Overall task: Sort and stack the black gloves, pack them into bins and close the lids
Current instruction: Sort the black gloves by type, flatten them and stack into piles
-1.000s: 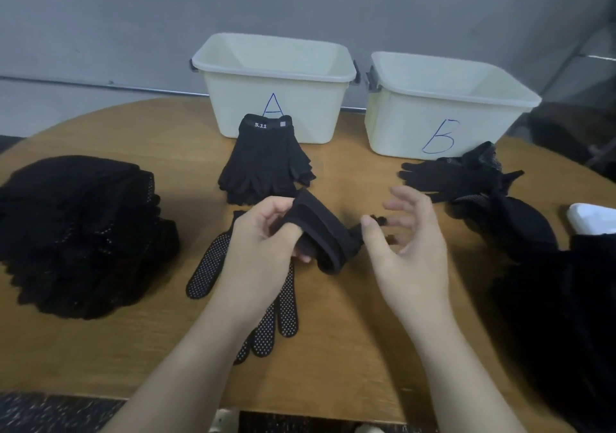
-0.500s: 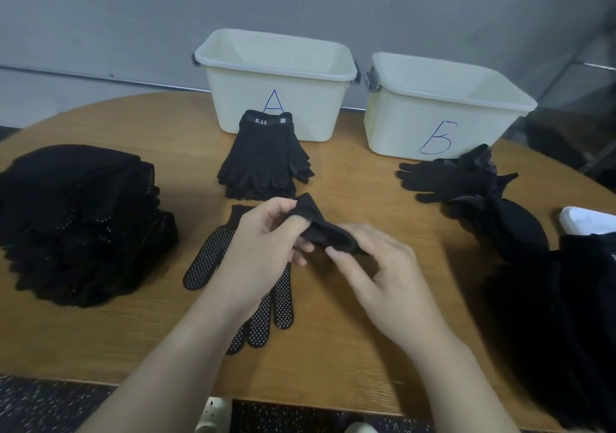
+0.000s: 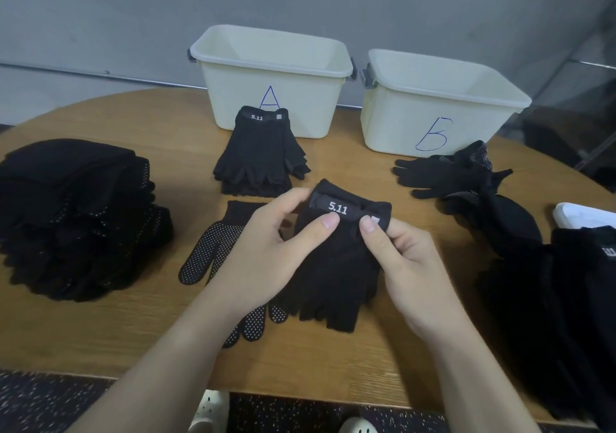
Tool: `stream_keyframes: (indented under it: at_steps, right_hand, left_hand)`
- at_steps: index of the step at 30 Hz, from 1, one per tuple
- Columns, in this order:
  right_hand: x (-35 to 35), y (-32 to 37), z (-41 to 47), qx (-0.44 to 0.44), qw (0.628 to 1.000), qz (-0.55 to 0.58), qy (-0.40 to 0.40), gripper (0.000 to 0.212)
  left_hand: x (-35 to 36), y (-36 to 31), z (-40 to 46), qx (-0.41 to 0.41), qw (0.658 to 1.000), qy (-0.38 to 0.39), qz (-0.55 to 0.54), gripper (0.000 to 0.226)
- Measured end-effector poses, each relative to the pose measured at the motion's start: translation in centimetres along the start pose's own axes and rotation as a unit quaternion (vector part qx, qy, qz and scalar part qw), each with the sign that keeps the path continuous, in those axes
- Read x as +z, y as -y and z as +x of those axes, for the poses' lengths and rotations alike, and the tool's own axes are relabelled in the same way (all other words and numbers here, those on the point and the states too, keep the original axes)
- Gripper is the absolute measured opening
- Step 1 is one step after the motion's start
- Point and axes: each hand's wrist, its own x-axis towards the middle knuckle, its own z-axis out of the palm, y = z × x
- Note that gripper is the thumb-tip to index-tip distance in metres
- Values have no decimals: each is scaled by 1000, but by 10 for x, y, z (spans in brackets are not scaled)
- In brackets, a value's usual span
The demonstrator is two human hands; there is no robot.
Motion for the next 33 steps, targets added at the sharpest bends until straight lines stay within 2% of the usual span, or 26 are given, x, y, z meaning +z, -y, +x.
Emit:
stream_keyframes:
  at_steps: [5,14,18,21,24,27,30,33]
  right_hand:
    - [0,3,-2,30,999,1,30,38]
    - [5,7,-4,38,999,-13,10,33]
    - [6,9,-4,46,999,-29,-6,42]
    - [3,7,-5,44,997,-67,-19,36]
    - [-3,-1,-5,-11,983,-161,-87,22]
    - [-8,-7,-5,-101,936,-281,-188,12]
    - [-4,-4,-6,-162,936,-263,-170,15]
    - [8,-1,-9,-150,961,-203,-111,12]
  left_hand:
    - [3,1,2,-18,999,-12,-35,16]
    - [10,8,4,-33,996,-56,-53,22]
    - [13,12,4,-19,996,-80,-38,25]
    - [12,14,6,-18,994,-97,-46,21]
    - [9,12,7,-23,990,-119,-75,21]
    - [6,11,7,-14,985,-149,-84,23]
    - [7,7,6,-1,985,-147,-88,20]
    - [11,2,1,13,988,-96,-117,23]
